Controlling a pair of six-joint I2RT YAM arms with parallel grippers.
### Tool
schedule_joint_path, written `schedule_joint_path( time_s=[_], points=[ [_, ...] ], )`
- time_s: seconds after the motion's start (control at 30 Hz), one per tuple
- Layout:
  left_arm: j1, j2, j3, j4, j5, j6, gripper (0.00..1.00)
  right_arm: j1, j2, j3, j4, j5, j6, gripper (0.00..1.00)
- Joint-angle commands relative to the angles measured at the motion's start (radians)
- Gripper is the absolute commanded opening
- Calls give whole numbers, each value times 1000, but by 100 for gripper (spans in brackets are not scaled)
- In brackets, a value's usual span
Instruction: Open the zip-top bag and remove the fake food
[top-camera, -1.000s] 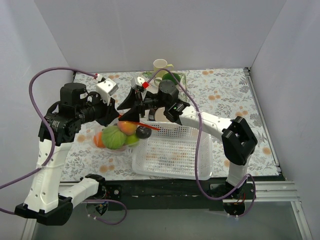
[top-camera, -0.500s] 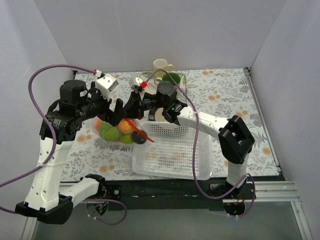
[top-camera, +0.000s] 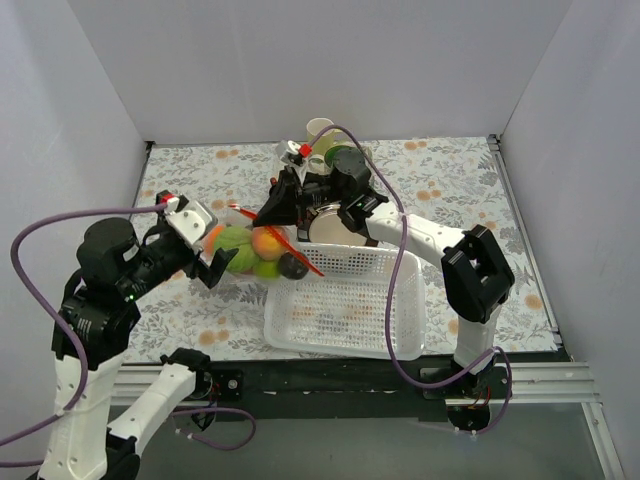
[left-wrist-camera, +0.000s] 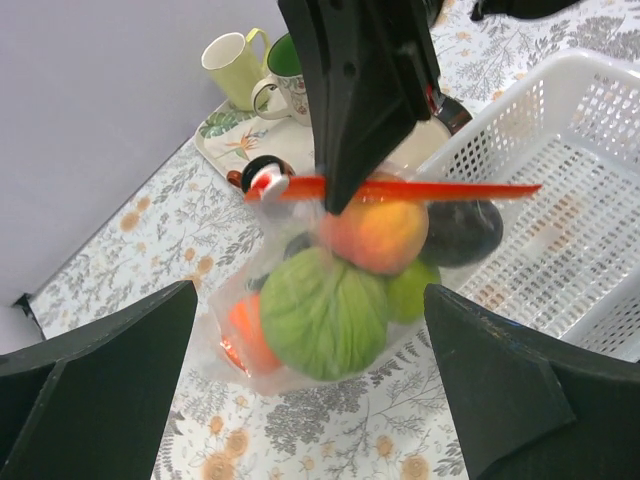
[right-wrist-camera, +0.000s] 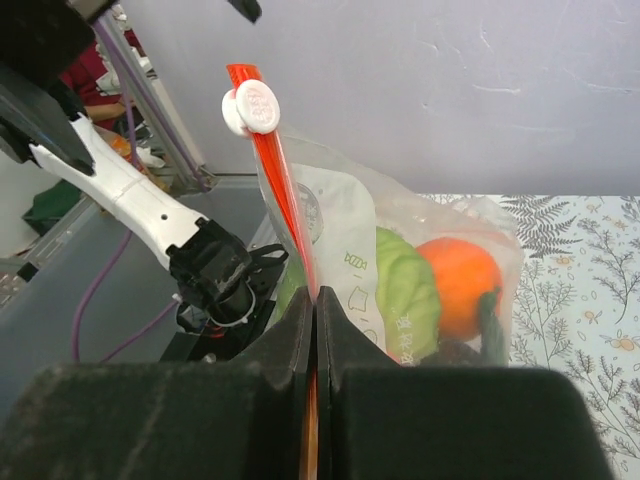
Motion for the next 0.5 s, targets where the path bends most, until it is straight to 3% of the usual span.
schedule_joint_path(
  time_s=[0.0, 0.2, 0.47],
  points=[
    [-6, -44, -88, 35, 50, 127, 98, -29, -15, 87, 170, -106, 143, 1],
    [-6, -66, -178, 189, 66, 153, 97, -26, -3, 87, 310, -166, 294, 1],
    [-6, 35, -93, 197, 152, 198, 93, -25, -19, 45, 345, -182, 312, 1]
  ],
)
